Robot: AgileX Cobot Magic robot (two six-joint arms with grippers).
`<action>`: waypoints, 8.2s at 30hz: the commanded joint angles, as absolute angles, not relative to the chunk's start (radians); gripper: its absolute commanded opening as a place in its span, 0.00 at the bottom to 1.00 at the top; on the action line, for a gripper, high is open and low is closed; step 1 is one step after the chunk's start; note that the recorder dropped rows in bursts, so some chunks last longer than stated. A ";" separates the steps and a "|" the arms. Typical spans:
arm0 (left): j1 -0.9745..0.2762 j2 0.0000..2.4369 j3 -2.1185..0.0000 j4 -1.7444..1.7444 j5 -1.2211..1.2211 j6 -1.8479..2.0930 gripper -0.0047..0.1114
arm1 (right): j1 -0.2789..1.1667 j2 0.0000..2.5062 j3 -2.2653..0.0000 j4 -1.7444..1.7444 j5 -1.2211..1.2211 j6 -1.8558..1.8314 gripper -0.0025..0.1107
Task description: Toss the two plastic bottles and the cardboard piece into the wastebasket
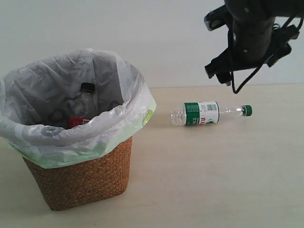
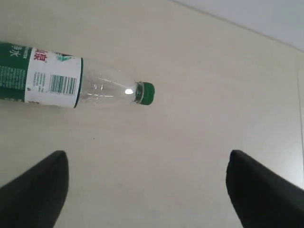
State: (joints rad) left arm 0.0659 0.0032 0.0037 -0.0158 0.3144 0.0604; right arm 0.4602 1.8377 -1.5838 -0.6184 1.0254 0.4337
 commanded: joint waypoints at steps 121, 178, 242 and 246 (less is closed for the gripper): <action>0.059 0.000 0.000 -0.018 0.307 0.052 0.97 | 0.410 1.439 -0.997 -0.054 -0.290 0.107 0.02; 0.059 0.000 0.000 -0.018 0.307 0.052 0.97 | 0.433 1.387 -1.175 0.102 -0.123 0.055 0.02; 0.059 0.000 0.000 -0.018 0.307 0.052 0.97 | 0.633 1.502 -1.586 0.222 0.198 0.148 0.68; 0.059 0.000 0.000 -0.018 0.307 0.052 0.97 | 0.449 1.507 -1.582 0.190 0.429 0.158 0.68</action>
State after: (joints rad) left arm 0.0659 0.0032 0.0037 -0.0158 0.3144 0.0604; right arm 0.5600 1.5142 -1.5808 0.2221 0.2840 0.1479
